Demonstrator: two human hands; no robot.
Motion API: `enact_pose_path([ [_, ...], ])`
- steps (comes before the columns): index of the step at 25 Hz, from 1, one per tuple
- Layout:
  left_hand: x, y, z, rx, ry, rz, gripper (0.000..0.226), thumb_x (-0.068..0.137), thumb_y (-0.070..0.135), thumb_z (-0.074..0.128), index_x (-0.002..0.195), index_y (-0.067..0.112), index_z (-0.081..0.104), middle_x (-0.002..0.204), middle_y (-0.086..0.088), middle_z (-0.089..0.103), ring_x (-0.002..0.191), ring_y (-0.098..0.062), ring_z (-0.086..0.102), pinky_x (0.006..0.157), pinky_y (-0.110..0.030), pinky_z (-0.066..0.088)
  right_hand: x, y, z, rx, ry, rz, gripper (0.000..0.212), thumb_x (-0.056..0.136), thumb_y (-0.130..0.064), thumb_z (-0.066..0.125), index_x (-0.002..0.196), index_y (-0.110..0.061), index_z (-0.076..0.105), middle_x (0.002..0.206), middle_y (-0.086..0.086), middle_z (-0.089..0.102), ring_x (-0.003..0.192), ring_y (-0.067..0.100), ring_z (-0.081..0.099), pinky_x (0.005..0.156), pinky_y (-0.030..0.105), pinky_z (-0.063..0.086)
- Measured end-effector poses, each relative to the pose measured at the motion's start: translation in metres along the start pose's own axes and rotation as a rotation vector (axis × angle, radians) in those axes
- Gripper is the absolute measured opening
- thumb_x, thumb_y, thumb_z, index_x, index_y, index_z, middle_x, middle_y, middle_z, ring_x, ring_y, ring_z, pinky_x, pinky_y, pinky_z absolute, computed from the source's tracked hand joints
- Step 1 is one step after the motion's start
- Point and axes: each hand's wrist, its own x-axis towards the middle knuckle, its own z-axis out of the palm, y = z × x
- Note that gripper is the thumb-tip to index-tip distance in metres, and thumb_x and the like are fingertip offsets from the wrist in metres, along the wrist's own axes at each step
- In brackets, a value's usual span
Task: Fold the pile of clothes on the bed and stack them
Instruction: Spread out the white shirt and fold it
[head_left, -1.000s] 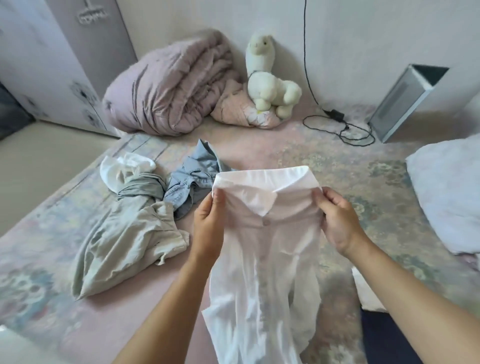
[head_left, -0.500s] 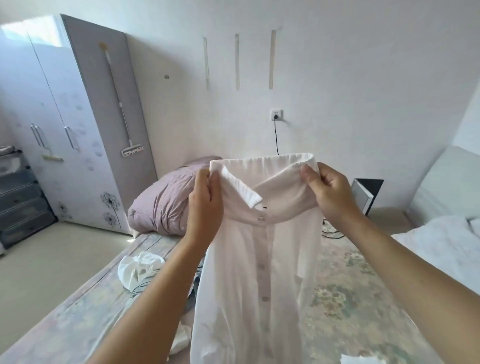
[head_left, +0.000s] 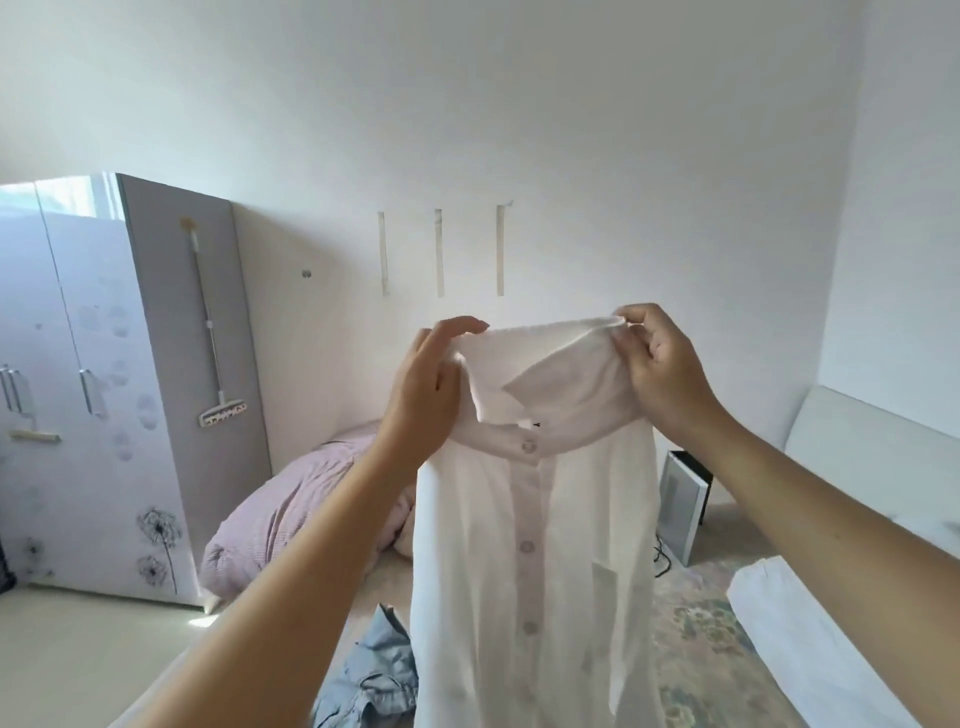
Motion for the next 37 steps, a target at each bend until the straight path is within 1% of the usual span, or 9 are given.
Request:
enact_pose_path([
  [2, 0.012, 0.001, -0.011, -0.003, -0.076, 0.029, 0.052, 0.071, 0.001, 0.032, 0.070, 0.044, 0.060, 0.088, 0.006, 0.048, 0.071, 0.002, 0.047, 0.068, -0.013, 0.035, 0.008, -0.006, -0.010, -0.101, -0.093, -0.116, 0.026, 0.101, -0.011, 0.041, 0.118, -0.024, 0.055, 0.069, -0.011, 0.052, 0.061, 0.001, 0.044, 0.061, 0.011, 0.035],
  [5, 0.028, 0.008, -0.030, 0.034, -0.172, -0.031, 0.026, 0.068, 0.018, 0.038, 0.063, 0.034, 0.059, 0.081, 0.011, 0.050, 0.069, 0.000, 0.048, 0.068, -0.014, 0.035, 0.025, -0.021, -0.024, -0.301, -0.255, -0.298, 0.041, 0.093, 0.009, 0.039, 0.114, -0.015, 0.066, 0.094, -0.021, 0.061, 0.090, -0.008, 0.055, 0.082, 0.003, 0.036],
  [7, 0.035, 0.011, -0.037, 0.057, -0.232, -0.051, 0.018, 0.063, 0.039, 0.050, 0.070, 0.027, 0.061, 0.080, 0.012, 0.055, 0.073, -0.001, 0.052, 0.068, -0.016, 0.039, 0.035, -0.032, -0.028, -0.397, -0.342, -0.311, 0.036, 0.093, 0.009, 0.042, 0.113, -0.010, 0.066, 0.108, -0.009, 0.063, 0.102, -0.004, 0.053, 0.088, 0.004, 0.037],
  [10, 0.043, 0.010, -0.041, 0.011, -0.206, -0.062, 0.029, 0.057, 0.053, 0.065, 0.067, 0.026, 0.061, 0.072, 0.013, 0.058, 0.067, -0.003, 0.051, 0.065, -0.021, 0.042, 0.042, -0.044, -0.033, -0.471, -0.445, -0.239, 0.032, 0.096, 0.001, 0.045, 0.097, -0.027, 0.060, 0.101, -0.008, 0.063, 0.086, 0.003, 0.058, 0.079, 0.013, 0.043],
  [16, 0.060, 0.021, -0.046, 0.018, -0.222, -0.110, 0.024, 0.077, 0.026, 0.079, 0.064, 0.024, 0.059, 0.054, 0.014, 0.045, 0.053, -0.003, 0.040, 0.054, -0.023, 0.034, 0.040, -0.062, -0.038, -0.655, -0.659, -0.091, 0.040, 0.084, -0.003, 0.051, 0.094, -0.040, 0.064, 0.081, -0.012, 0.062, 0.065, -0.001, 0.057, 0.067, 0.020, 0.044],
  [19, 0.065, 0.029, -0.051, 0.028, -0.229, -0.124, 0.021, 0.083, 0.021, 0.074, 0.069, 0.018, 0.057, 0.063, 0.003, 0.047, 0.053, -0.005, 0.042, 0.051, -0.019, 0.036, 0.038, -0.066, -0.037, -0.590, -0.587, -0.046, 0.022, 0.083, -0.005, 0.052, 0.076, -0.021, 0.065, 0.071, -0.006, 0.063, 0.063, 0.003, 0.056, 0.061, 0.016, 0.041],
  [24, 0.067, 0.032, -0.055, 0.015, -0.228, -0.147, 0.021, 0.080, 0.021, 0.076, 0.068, 0.018, 0.058, 0.067, 0.000, 0.053, 0.061, -0.011, 0.047, 0.055, -0.024, 0.039, 0.040, -0.057, -0.040, -0.465, -0.540, 0.038, 0.015, 0.089, -0.013, 0.051, 0.079, -0.004, 0.058, 0.077, 0.003, 0.064, 0.067, 0.003, 0.062, 0.068, 0.018, 0.044],
  [29, 0.068, 0.035, -0.054, 0.003, -0.179, -0.196, 0.027, 0.074, 0.019, 0.081, 0.066, 0.015, 0.056, 0.062, 0.001, 0.050, 0.054, -0.008, 0.044, 0.051, -0.021, 0.037, 0.040, -0.050, -0.028, -0.243, -0.407, 0.053, 0.034, 0.090, -0.031, 0.062, 0.067, -0.012, 0.045, 0.056, -0.012, 0.042, 0.051, 0.002, 0.042, 0.052, 0.012, 0.035],
  [37, 0.085, 0.052, -0.059, 0.291, -0.230, -0.163, 0.036, 0.069, 0.019, 0.084, 0.070, 0.019, 0.049, 0.072, 0.002, 0.049, 0.061, -0.013, 0.040, 0.051, -0.025, 0.032, 0.052, -0.064, -0.009, -0.032, -0.148, 0.039, 0.037, 0.091, -0.020, 0.064, 0.067, -0.018, 0.036, 0.062, -0.006, 0.032, 0.043, 0.001, 0.029, 0.041, 0.011, 0.025],
])
